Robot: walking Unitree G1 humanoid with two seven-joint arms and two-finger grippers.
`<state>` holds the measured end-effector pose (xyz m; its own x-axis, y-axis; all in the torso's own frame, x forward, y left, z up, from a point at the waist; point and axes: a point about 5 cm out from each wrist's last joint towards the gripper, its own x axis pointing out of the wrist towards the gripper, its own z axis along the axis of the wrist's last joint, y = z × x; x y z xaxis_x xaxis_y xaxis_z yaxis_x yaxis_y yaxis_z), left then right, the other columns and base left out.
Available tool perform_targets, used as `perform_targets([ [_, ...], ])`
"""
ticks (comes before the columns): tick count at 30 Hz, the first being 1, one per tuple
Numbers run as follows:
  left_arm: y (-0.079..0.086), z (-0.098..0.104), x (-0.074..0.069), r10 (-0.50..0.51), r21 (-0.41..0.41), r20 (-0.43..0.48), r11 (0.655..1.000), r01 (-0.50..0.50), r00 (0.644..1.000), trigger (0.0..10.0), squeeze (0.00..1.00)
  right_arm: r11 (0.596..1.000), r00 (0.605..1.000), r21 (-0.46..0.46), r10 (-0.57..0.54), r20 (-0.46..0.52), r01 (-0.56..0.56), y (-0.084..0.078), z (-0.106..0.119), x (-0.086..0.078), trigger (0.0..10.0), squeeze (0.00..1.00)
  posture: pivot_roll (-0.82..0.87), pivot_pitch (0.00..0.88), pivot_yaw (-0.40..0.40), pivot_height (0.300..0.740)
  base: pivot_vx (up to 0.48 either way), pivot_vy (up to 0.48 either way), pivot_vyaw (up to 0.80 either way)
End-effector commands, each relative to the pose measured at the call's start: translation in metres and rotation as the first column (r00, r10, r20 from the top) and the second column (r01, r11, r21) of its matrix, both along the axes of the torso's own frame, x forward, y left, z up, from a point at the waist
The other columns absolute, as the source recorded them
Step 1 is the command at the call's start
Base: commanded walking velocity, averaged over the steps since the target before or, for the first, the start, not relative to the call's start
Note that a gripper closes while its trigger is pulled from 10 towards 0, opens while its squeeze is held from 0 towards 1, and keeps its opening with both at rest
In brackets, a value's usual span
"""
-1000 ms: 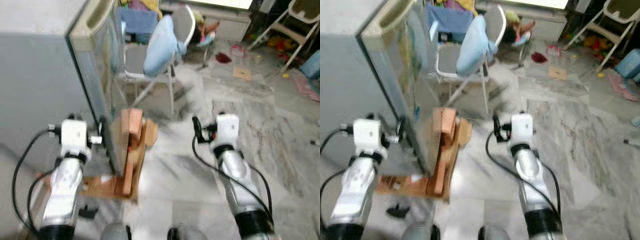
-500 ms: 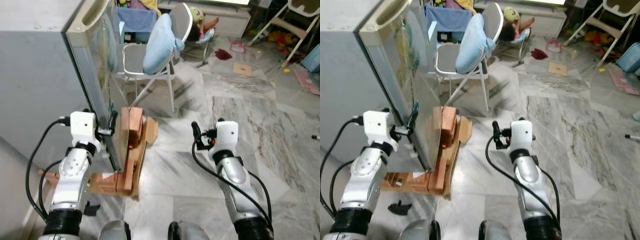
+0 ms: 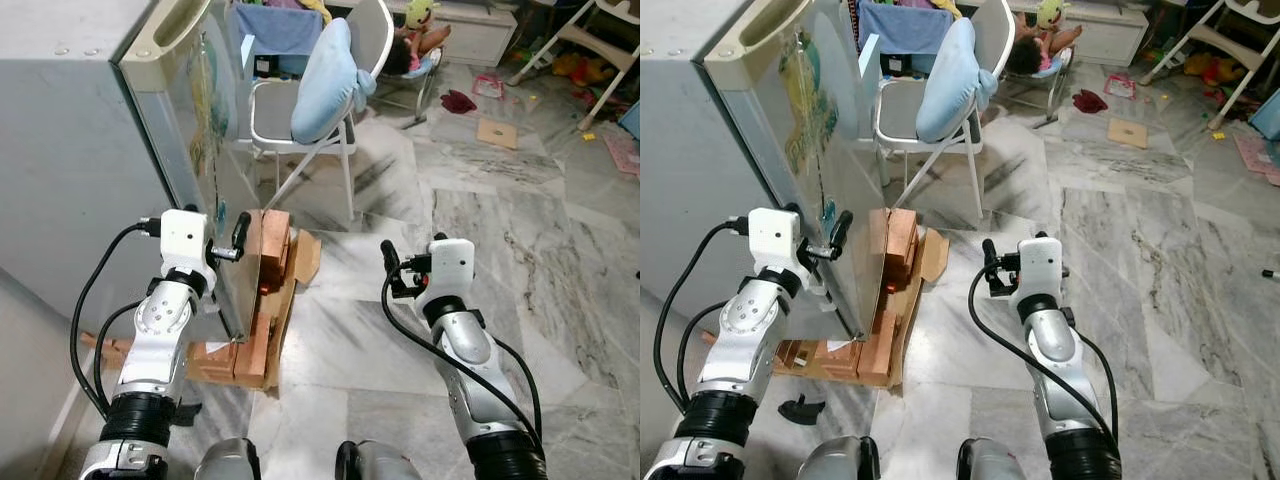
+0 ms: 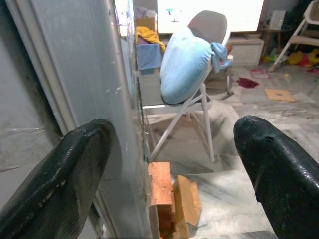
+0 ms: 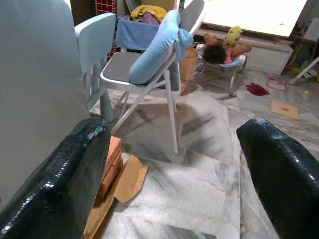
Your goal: Restocking fridge
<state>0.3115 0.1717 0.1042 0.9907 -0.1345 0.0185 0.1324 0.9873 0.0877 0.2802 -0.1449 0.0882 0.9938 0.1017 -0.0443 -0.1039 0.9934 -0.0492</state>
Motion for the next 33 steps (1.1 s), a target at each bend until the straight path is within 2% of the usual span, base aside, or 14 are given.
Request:
perform_targets([
  [1, 0.008, 0.003, 0.002, 0.029, 0.001, 0.003, 1.000, -0.029, 1.000, 10.0, 0.00, 1.000, 1.000, 0.000, -0.019, -0.002, 0.019, -0.004, 0.001, -0.001, 10.0, 0.00, -0.01, 0.089, -0.041, 0.740, 0.000, 0.000, 0.00],
  [5, 0.006, -0.005, -0.006, -0.045, -0.013, -0.035, 0.999, 0.044, 0.998, 10.0, 0.00, 1.000, 1.000, 0.000, -0.017, -0.007, 0.017, -0.004, 0.001, -0.002, 10.0, 0.00, 0.00, 0.090, -0.043, 0.740, 0.000, 0.000, 0.00],
  [7, 0.008, -0.014, -0.013, -0.077, 0.013, -0.074, 0.997, 0.078, 0.994, 10.0, 0.00, 1.000, 1.000, 0.000, -0.015, -0.010, 0.015, -0.004, 0.000, -0.002, 10.0, 0.00, 0.00, 0.091, -0.046, 0.740, 0.000, 0.000, 0.00],
  [11, 0.015, -0.022, -0.018, -0.044, 0.038, -0.098, 0.998, 0.048, 0.994, 10.0, 0.00, 1.000, 1.000, 0.003, -0.009, -0.011, 0.009, -0.004, 0.000, -0.002, 10.0, 0.00, 0.01, 0.094, -0.049, 0.740, 0.000, 0.000, 0.00],
  [15, 0.016, -0.019, -0.013, -0.001, 0.040, -0.080, 0.999, 0.004, 0.997, 10.0, 0.00, 1.000, 1.000, 0.009, 0.006, -0.013, -0.006, -0.002, 0.000, -0.001, 10.0, 0.00, 0.01, 0.094, -0.049, 0.740, 0.000, 0.000, 0.00],
  [17, 0.015, -0.016, -0.009, 0.020, 0.043, -0.063, 0.999, -0.018, 0.998, 10.0, 0.00, 0.997, 0.999, 0.057, 0.051, -0.001, -0.051, 0.002, 0.005, -0.004, 10.0, 0.00, 0.00, 0.092, -0.056, 0.740, 0.000, 0.000, 0.00],
  [27, 0.008, -0.010, 0.004, 0.002, 0.042, -0.042, 0.999, 0.000, 0.999, 10.0, 0.00, 0.990, 0.994, 0.087, 0.111, -0.009, -0.110, 0.005, 0.009, -0.009, 10.0, 0.00, -0.01, 0.091, -0.054, 0.740, 0.000, 0.000, 0.00],
  [28, 0.008, -0.007, 0.009, 0.011, 0.048, -0.033, 0.999, -0.010, 0.999, 10.0, 0.00, 0.957, 0.975, 0.202, 0.219, -0.039, -0.207, 0.017, 0.010, -0.014, 10.0, 0.00, -0.01, 0.089, -0.051, 0.740, 0.000, 0.000, 0.00],
  [29, 0.009, -0.003, 0.014, 0.020, 0.050, -0.022, 0.999, -0.018, 1.000, 10.0, 0.00, 0.920, 0.947, 0.256, 0.319, -0.049, -0.296, 0.028, 0.012, -0.020, 10.0, 0.00, -0.02, 0.089, -0.052, 0.740, 0.000, 0.000, 0.00],
  [33, 0.005, 0.001, 0.019, 0.005, 0.037, -0.020, 0.999, -0.005, 1.000, 10.0, 0.00, 0.902, 0.922, 0.238, 0.383, -0.051, -0.361, 0.034, 0.014, -0.026, 10.0, 0.00, -0.02, 0.091, -0.053, 0.740, 0.000, 0.000, 0.00],
])
